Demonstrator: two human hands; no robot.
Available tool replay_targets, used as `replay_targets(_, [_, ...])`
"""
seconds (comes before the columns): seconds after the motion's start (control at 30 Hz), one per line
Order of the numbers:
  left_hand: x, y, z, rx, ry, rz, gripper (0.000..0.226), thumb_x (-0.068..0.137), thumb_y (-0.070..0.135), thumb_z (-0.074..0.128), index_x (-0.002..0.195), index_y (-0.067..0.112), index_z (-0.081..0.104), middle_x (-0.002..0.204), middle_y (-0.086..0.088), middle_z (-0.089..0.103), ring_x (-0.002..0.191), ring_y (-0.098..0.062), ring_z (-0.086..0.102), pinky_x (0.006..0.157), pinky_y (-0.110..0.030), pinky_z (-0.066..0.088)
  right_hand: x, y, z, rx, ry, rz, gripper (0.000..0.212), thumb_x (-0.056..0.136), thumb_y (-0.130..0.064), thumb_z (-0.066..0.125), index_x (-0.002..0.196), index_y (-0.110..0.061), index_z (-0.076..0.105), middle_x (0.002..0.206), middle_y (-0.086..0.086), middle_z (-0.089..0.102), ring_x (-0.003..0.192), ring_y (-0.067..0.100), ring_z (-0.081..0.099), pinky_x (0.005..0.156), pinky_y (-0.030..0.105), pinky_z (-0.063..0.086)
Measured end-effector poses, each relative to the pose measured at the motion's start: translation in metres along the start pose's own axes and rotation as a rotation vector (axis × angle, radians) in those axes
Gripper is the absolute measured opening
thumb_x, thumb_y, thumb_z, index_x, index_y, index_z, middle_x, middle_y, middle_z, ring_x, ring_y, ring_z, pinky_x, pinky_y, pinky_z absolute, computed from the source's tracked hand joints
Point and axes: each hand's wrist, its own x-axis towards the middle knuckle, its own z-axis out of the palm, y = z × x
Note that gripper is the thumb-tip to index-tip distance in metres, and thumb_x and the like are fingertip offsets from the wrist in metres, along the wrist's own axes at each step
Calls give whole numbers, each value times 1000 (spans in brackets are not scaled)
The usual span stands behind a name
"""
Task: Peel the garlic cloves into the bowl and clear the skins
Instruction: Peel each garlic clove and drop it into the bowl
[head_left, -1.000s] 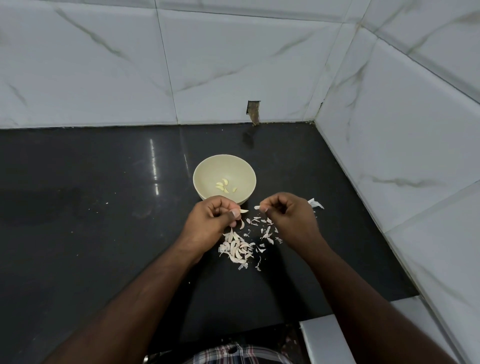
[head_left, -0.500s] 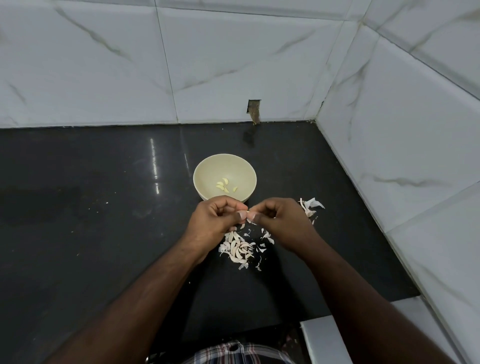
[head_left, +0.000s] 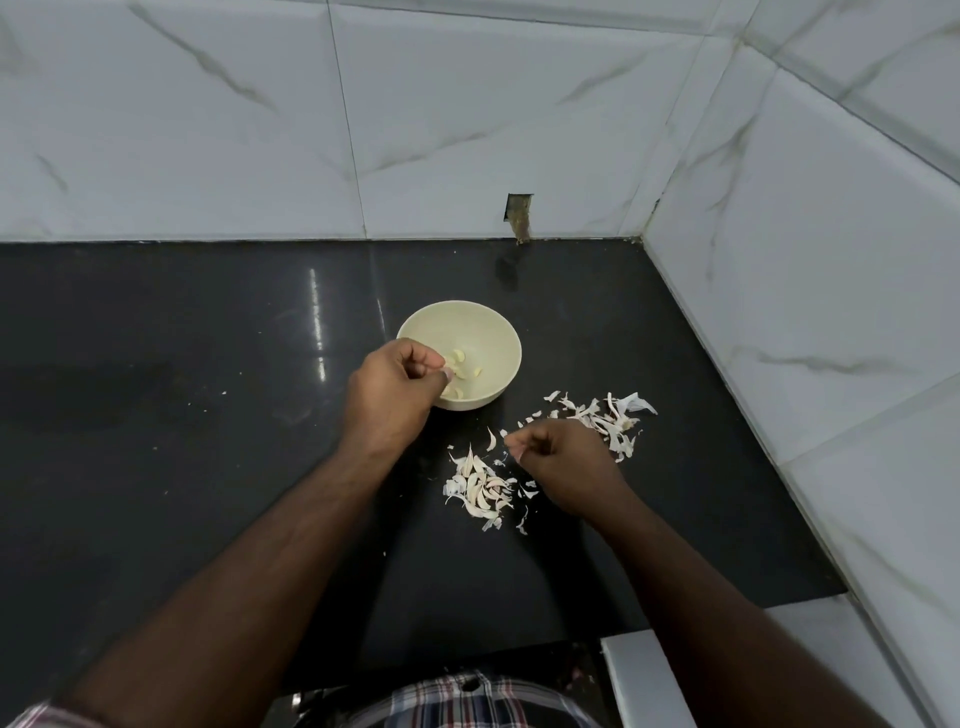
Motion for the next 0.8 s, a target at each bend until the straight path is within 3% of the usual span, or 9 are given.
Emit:
replay_targets(0.1, [2,-1,-1,42,-27,-13,10,84,21,77,84,31,76,81,13,73,72,-6,68,73,-31,60,-1,-7,11,-81,-36,-42,17,94,-22,66,107,-21,77,97,-8,75,82,-1,63,68,3,39])
replay_targets(0.23, [-5,-1,-1,58,-62,27,15,87,19,74,93,33,77,88,20,73,80,-4,68,79,-32,59,3,-19,23,-170,-69,-92,23,94,-29,64,112,-19,74,102,-3,75,96,13,68,85,26,50])
replay_targets(0.3, [-8,-3,-1,60,-78,38,16,87,19,73,90,34,76,85,21,73,80,-4,69,78,-30,57,6,-23,29,-218,-96,-85,27,92,-34,65,113,-19,73,100,-1,74,95,17,67,84,31,51])
replay_targets(0.4, [-12,-10,1,-1,-157,41,21,86,13,73,85,34,74,76,18,72,65,-8,69,73,-28,55,8,-26,35,-258,-111,-59,27,87,-35,69,109,-20,72,94,-2,71,92,19,66,82,33,52])
replay_targets(0.5, [-19,-14,0,-46,-245,49,21,87,10,74,86,31,74,72,15,70,58,-8,66,70,-29,55,8,-27,38,-197,-93,-57,11,82,-29,73,91,-23,70,75,-10,63,78,13,63,75,31,50])
replay_targets(0.6, [-25,-19,-1,-15,-300,39,16,86,13,75,87,29,74,72,8,70,60,-10,67,71,-32,57,8,-29,37,-106,-68,-23,12,79,-26,76,79,-25,64,71,-8,64,70,9,61,71,31,51])
replay_targets(0.8, [-36,-24,-2,98,-435,-21,4,87,26,76,87,29,73,68,8,72,64,-5,69,67,-25,55,4,-26,22,220,-78,69,10,83,-18,78,83,-18,68,67,3,72,62,15,70,55,26,50])
